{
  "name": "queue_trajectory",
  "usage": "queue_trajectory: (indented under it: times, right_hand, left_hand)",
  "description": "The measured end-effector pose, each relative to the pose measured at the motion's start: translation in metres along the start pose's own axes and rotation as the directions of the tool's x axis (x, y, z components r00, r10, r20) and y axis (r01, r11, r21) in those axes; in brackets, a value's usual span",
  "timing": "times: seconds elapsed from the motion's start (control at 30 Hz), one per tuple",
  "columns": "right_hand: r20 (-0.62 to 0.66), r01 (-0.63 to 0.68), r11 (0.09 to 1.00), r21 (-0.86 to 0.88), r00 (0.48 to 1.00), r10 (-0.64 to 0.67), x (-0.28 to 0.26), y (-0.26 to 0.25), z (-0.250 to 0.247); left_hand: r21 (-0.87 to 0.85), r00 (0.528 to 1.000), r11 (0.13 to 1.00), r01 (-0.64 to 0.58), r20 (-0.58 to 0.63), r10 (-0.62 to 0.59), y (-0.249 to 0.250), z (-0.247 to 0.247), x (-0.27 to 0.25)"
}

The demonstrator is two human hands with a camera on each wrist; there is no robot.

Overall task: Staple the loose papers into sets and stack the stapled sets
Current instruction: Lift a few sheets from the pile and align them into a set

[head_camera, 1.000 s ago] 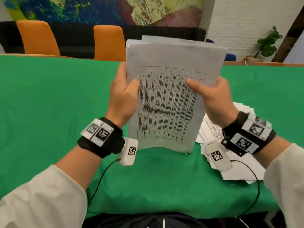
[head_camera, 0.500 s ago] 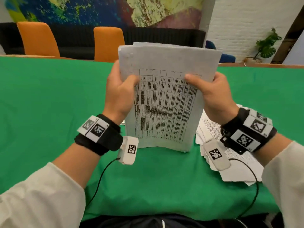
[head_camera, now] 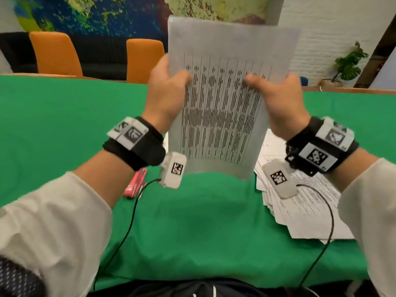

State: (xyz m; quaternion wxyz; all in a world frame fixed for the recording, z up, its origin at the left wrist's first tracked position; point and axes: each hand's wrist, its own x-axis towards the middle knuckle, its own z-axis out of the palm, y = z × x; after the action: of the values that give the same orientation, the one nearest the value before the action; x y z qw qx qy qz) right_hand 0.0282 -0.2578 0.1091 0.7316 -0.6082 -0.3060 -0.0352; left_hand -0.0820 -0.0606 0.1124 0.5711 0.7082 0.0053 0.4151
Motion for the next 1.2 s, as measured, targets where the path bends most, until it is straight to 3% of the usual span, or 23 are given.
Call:
queue_trajectory:
  times: [0.17, 0.37, 0.6, 0.83, 1.07, 1.2]
  right_hand:
    - [-0.041, 0.010, 1.000, -0.007, 0.999, -0.010, 0.023, -0.006, -0.006]
    - [-0.001, -0.171, 0.984, -0.041, 0.985, 0.171, -0.007, 0.035, -0.009]
    - [-0.066, -0.037, 0.998, 0.049, 0.997, 0.040, 0.014, 0.006, 0.000]
    - [-0.027, -0.181, 0.983, 0.031, 0.983, 0.182, -0.023, 0.048, -0.004]
    - [-0.022, -0.005, 0.998, 0.070, 1.000, 0.006, 0.002, 0.013, -0.006]
    - [-0.009, -0.094, 0.995, 0.027, 0.995, 0.094, -0.021, 0.046, -0.009]
  left_hand:
    - [-0.022, 1.000, 1.000, -0.018, 0.020, 0.019, 0.005, -0.001, 0.018]
    - [-0.026, 0.992, 0.992, 0.121, 0.031, -0.120, -0.043, 0.000, -0.010]
    - [-0.090, 0.999, 0.996, 0.027, -0.018, -0.029, 0.000, 0.007, 0.021]
    - [-0.029, 0.978, 0.978, 0.206, 0.048, -0.204, -0.050, 0.005, -0.026]
    - [-0.088, 0.997, 0.993, 0.079, 0.019, -0.077, -0.013, 0.004, 0.002]
    - [-0.034, 0.974, 0.976, 0.214, 0.079, -0.210, -0.051, 0.000, -0.025]
